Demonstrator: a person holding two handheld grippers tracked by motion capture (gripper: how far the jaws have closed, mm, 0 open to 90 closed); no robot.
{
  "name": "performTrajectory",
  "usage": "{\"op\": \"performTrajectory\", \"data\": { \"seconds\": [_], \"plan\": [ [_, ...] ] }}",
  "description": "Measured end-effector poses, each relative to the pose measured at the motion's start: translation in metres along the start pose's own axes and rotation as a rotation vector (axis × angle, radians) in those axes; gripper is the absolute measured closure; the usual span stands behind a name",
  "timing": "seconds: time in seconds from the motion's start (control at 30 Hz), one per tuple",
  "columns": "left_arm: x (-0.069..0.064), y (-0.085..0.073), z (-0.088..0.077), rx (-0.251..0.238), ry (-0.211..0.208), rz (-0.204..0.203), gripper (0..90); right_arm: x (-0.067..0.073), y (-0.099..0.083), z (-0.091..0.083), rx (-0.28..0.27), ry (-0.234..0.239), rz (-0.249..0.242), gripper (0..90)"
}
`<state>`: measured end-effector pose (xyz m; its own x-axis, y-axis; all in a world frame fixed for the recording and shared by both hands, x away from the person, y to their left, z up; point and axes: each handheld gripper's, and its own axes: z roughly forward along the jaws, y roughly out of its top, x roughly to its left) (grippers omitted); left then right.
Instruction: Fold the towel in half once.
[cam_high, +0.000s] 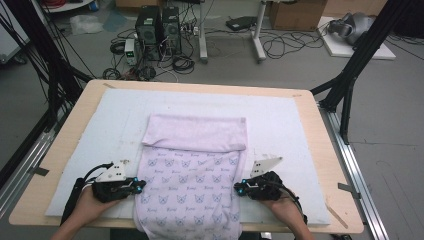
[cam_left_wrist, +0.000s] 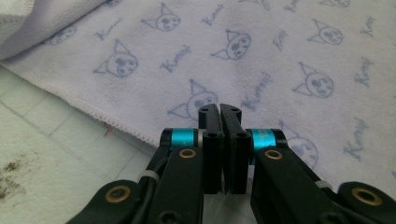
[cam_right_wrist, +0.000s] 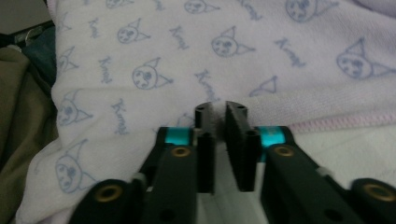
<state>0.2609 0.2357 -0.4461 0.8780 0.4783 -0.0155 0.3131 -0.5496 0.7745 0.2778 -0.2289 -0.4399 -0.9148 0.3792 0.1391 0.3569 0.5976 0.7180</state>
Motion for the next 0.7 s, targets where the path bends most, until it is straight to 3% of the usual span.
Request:
{"op": "performTrajectory", "data": {
  "seconds": [0.27,0.33,0.43,0.53,0.7],
  "plan": [
    [0.004,-0.001,-0.006,0.015,0.025,0.002,88.2,0.001,0.018,0.002,-0.006,0.009,-0.025,89.2],
    [0.005,-0.001,-0.008,0.023,0.053,0.009,89.7,0.000,0.018,0.001,-0.014,0.011,-0.009,78.6],
    [0.011,-0.004,-0.014,0.020,0.069,-0.017,89.7,0.002,0.015,0.001,-0.004,0.007,-0.009,72.7],
    [0.007,-0.002,-0.021,-0.026,0.036,-0.020,88.7,0.005,0.011,0.002,0.010,-0.004,-0.015,69.8],
    [-0.005,0.005,-0.016,-0.062,-0.031,-0.009,72.4,0.006,0.005,-0.004,-0.007,-0.024,0.006,63.6]
  ]
}}
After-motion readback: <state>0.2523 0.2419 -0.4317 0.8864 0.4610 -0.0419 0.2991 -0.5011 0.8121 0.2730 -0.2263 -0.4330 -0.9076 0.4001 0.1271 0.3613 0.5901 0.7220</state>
